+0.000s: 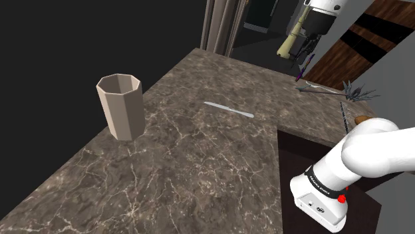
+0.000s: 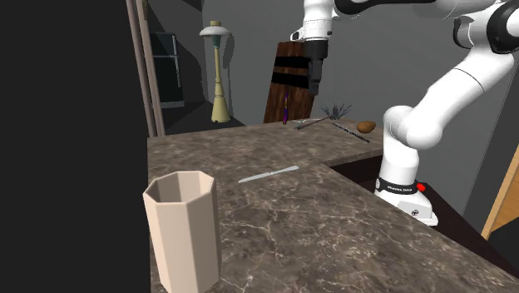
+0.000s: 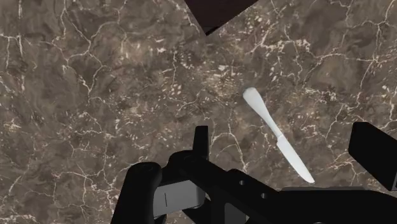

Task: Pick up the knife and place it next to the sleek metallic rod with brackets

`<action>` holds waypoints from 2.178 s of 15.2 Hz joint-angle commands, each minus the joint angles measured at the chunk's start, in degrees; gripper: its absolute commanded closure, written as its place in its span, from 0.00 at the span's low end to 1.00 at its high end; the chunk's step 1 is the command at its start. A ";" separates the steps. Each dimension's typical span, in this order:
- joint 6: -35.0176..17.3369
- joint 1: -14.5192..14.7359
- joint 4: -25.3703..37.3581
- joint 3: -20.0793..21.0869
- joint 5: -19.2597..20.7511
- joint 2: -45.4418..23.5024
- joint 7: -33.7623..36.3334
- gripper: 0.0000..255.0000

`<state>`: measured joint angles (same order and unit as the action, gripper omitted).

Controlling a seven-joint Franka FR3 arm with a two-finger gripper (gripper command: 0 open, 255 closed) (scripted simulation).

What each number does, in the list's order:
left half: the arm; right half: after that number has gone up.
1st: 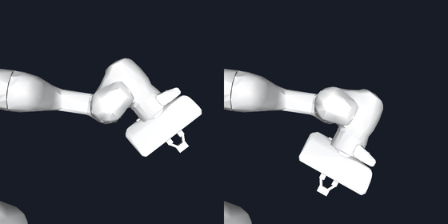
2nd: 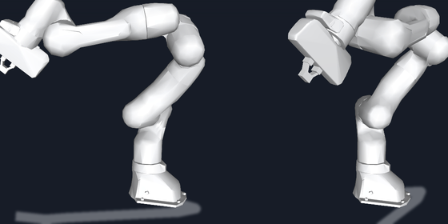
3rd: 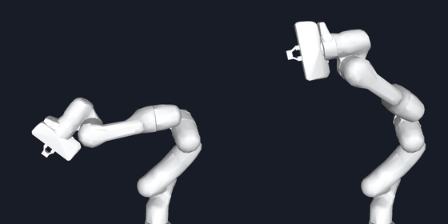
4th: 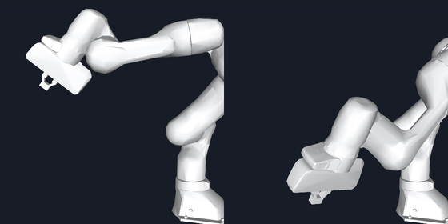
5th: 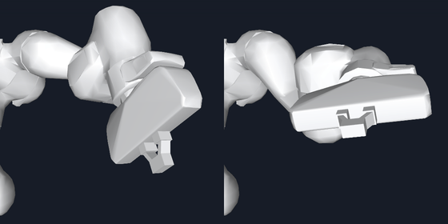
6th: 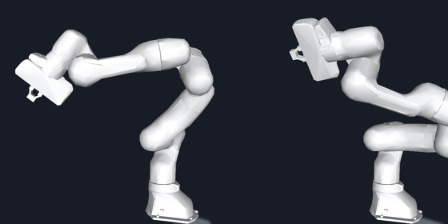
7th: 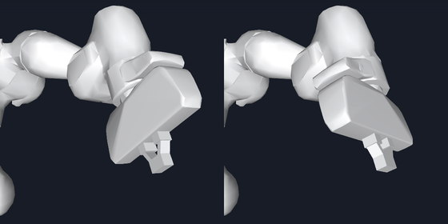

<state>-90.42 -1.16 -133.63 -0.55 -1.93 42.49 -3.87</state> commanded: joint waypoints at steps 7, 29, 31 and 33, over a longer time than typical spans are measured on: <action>-12.04 3.34 -5.50 1.18 0.57 -6.14 -5.88 0.00; -45.46 9.34 -12.20 5.07 3.69 -31.86 -16.59 0.00; -45.46 9.35 -12.21 5.07 3.69 -31.86 -16.59 0.00; -45.46 9.35 -12.20 5.07 3.69 -31.86 -16.59 0.00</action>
<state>-135.84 8.19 -145.84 4.51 1.76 10.66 -20.47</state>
